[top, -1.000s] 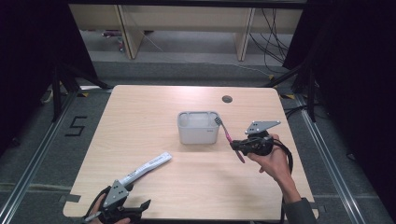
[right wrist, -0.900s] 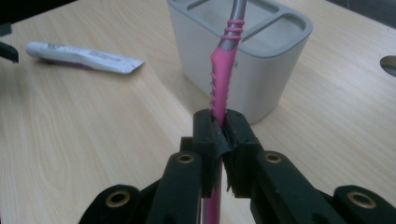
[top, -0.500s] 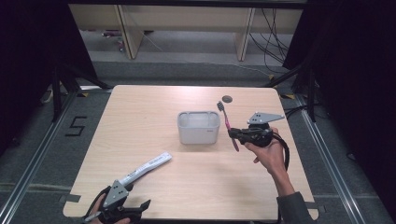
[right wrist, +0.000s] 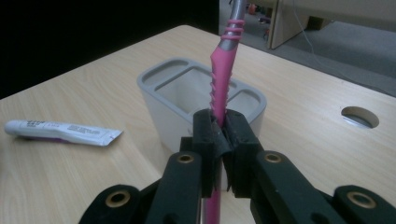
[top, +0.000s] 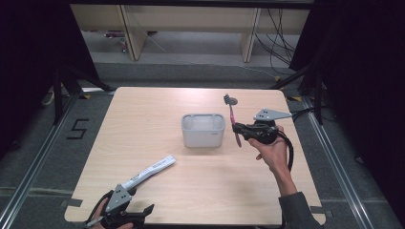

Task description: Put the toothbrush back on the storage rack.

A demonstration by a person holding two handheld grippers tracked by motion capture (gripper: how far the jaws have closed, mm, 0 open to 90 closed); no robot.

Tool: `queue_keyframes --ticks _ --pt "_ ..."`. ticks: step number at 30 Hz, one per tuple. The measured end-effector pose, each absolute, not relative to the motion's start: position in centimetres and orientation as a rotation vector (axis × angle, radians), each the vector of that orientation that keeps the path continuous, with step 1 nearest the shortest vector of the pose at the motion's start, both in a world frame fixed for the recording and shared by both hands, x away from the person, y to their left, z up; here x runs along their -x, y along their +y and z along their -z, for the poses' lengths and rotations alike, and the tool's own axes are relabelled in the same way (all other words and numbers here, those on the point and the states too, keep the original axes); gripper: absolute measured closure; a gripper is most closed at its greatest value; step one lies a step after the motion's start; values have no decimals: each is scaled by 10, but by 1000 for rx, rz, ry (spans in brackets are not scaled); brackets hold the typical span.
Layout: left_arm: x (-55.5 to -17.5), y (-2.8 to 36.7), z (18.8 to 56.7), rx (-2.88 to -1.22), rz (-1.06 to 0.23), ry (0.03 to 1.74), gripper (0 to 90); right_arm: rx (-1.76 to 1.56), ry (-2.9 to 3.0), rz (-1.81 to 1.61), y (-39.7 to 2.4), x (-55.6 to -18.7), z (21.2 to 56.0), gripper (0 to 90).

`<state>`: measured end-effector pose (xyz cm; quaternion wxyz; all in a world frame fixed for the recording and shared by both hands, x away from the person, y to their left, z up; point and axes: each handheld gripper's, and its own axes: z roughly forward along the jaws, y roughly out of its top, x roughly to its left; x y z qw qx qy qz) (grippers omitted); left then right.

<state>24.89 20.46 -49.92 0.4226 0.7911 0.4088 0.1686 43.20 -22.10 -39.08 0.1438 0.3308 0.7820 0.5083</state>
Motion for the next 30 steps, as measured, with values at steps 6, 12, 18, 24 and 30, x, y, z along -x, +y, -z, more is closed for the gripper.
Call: queue_keyframes --ticks 6,12,18,24,30 --pt "-249 205 499 -1980 -421 1023 166 -954 2183 -1511 -215 -440 384 846" --pt "-248 205 499 -1982 -424 1031 167 -957 2135 -1555 -209 -449 379 846" --pt "-248 205 498 -1981 -424 1031 166 -952 2104 -1577 -203 -455 374 845" --pt "-248 204 498 -1978 -423 1031 167 -956 2074 -1612 -195 -465 374 845" --pt "-248 204 498 -1976 -419 1031 166 -1000 2058 -1625 -187 -472 376 845"
